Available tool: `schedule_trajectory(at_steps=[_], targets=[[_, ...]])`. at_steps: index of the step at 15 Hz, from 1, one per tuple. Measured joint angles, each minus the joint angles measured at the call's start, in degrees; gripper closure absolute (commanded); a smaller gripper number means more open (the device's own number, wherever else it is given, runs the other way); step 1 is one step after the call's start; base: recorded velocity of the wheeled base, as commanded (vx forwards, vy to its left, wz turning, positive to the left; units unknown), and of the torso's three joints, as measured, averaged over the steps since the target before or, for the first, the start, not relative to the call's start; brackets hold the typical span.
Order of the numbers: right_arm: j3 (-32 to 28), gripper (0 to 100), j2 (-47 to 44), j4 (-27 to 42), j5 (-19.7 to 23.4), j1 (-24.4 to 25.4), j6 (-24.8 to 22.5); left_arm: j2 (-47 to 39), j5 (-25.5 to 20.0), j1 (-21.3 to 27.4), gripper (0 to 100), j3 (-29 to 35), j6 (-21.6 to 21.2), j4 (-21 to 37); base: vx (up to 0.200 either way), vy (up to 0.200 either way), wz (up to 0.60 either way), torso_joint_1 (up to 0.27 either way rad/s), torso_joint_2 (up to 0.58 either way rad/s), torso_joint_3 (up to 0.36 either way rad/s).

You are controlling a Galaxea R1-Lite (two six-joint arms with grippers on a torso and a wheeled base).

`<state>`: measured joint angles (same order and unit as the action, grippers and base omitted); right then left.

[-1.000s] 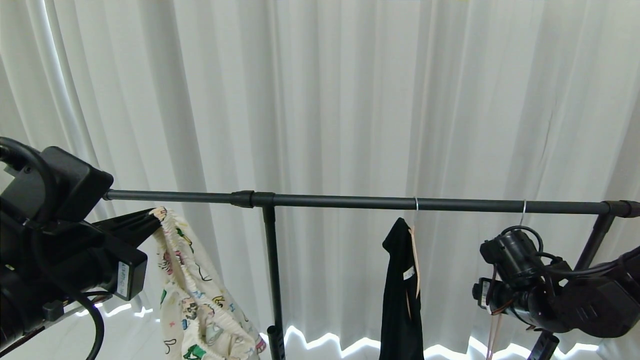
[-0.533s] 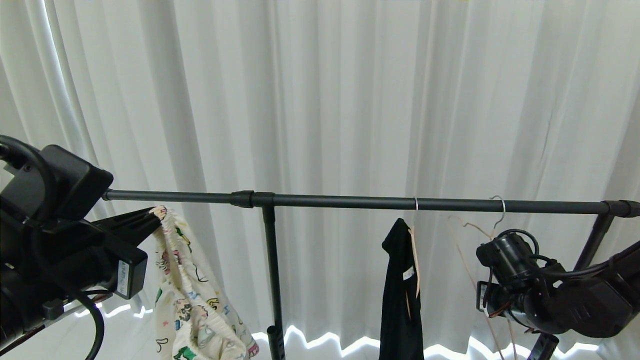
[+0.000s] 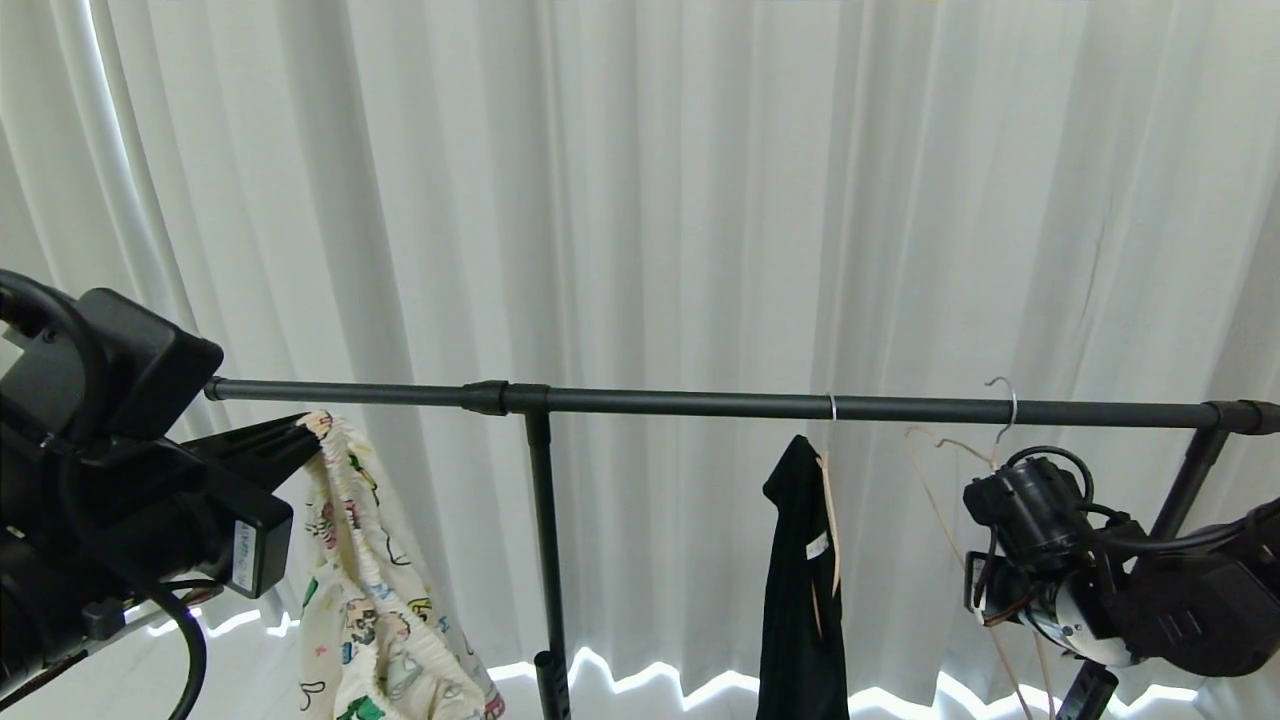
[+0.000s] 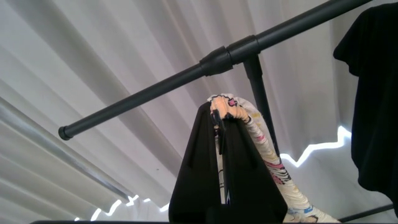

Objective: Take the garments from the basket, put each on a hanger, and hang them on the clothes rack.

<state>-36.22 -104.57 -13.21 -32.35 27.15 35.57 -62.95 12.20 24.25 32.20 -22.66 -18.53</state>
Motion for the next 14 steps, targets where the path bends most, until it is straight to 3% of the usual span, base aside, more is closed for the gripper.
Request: schedule_trajectory(at_steps=[6, 10, 14], targets=[[0.6, 100, 5.5, -0.4, -0.7, 0.0, -4.1, 0.3, 0.0, 0.1, 100, 0.4, -0.1, -0.1, 0.000, 0.000, 0.00, 0.000, 0.00, 0.000], [4.1, 100, 9.9, -0.3, -0.7, 0.0, -6.2, 1.1, 0.0, 0.1, 100, 0.4, -0.2, -0.1, 0.000, 0.000, 0.00, 0.000, 0.00, 0.000], [8.6, 100, 15.9, -0.3, -0.7, 0.0, -9.3, 1.5, 0.0, 0.1, 100, 0.4, -0.2, -0.1, -0.200, 0.000, 0.00, 0.001, 0.00, 0.000]])
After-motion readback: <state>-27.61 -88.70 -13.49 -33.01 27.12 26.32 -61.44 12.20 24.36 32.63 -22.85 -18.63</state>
